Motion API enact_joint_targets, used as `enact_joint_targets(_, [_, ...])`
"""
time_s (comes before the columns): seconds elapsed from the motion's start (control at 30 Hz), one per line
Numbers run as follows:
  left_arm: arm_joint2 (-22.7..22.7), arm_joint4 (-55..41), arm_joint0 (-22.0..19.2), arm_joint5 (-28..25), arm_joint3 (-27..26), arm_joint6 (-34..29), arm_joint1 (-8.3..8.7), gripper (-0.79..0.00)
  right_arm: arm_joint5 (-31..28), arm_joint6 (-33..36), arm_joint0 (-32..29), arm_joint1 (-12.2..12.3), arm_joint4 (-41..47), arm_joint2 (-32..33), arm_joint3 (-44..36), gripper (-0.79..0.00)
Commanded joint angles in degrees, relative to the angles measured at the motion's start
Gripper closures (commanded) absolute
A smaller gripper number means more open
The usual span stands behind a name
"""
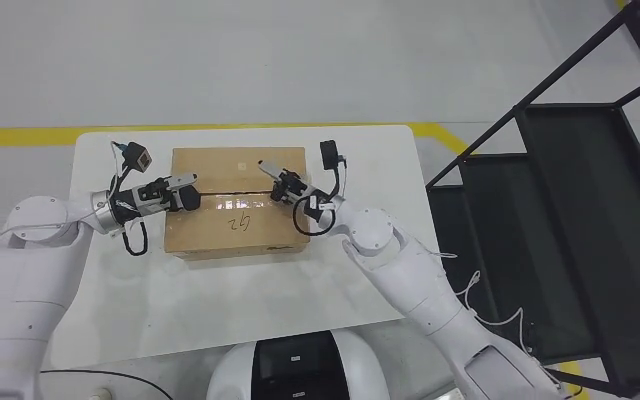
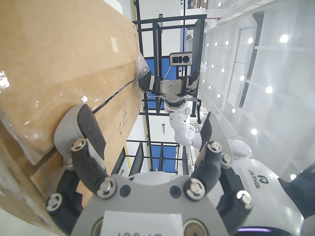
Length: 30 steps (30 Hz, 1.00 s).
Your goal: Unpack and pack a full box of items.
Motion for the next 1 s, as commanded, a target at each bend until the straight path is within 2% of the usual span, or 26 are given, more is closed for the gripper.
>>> enact_joint_targets(0.0, [-0.04,0.04,0.09,-0.07,-0.08,-0.02,0.0,-0.785,-0.02,0.01,0.46,-0.11,-0.05,0.01,0.28,-0.785])
enact_joint_targets(0.23, [-0.93,0.31,0.92,-0.08,-0.93,0.1,0.24,-0.785,1.51,3.11,-0.63,0.7,-2.82,2.52,-2.93,-0.785])
enact_joint_targets(0.47, [-1.59,0.48,1.83,0.13,-1.92,0.53,0.42,-0.785,5.82,3.55,-3.05,1.72,-5.77,6.23,-5.32,-0.785])
enact_joint_targets(0.73, [-1.46,0.8,1.91,0.27,-2.2,0.48,0.37,-0.785,8.67,2.36,-2.51,1.5,-2.97,7.4,-4.34,-0.785])
enact_joint_targets(0.97, [-1.28,1.05,1.68,0.5,-2.31,0.35,0.31,-0.785,8.7,-0.4,-0.3,0.68,-0.7,6.44,-0.82,-0.785])
